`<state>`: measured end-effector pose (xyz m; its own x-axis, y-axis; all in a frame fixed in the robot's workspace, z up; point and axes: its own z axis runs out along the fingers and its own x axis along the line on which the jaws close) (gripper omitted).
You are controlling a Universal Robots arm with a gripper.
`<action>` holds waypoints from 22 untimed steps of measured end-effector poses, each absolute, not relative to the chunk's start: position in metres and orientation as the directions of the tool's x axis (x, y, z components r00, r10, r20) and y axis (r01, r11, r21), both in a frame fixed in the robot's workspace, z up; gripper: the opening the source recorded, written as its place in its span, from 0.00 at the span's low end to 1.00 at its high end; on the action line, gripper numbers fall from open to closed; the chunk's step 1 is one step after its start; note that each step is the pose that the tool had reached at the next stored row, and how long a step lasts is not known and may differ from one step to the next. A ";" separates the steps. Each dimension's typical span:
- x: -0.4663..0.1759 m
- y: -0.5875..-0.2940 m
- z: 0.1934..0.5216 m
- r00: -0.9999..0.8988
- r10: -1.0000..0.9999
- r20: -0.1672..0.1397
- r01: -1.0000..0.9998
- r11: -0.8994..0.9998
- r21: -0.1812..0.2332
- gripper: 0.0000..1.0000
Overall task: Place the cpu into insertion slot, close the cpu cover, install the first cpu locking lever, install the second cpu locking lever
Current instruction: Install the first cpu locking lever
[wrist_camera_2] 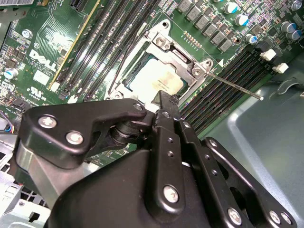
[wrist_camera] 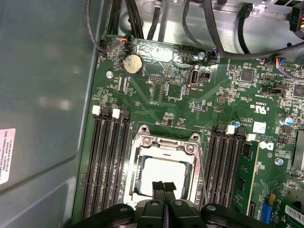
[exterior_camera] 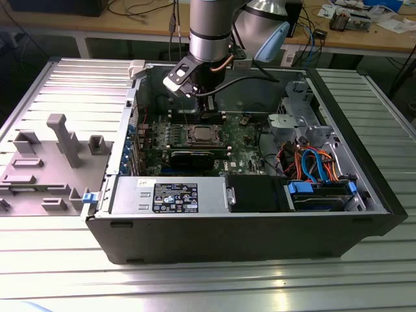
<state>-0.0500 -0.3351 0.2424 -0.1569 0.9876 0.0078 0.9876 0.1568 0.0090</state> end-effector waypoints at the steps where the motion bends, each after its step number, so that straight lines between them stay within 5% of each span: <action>1: -0.050 -0.335 0.242 -0.157 0.988 0.008 0.988 0.157 0.009 0.11; 22: -0.050 -0.335 0.266 -0.157 0.988 0.008 0.988 0.157 0.009 0.11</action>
<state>-0.0502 -0.3351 0.2659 -0.1568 0.9876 0.0078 0.9876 0.1567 0.0090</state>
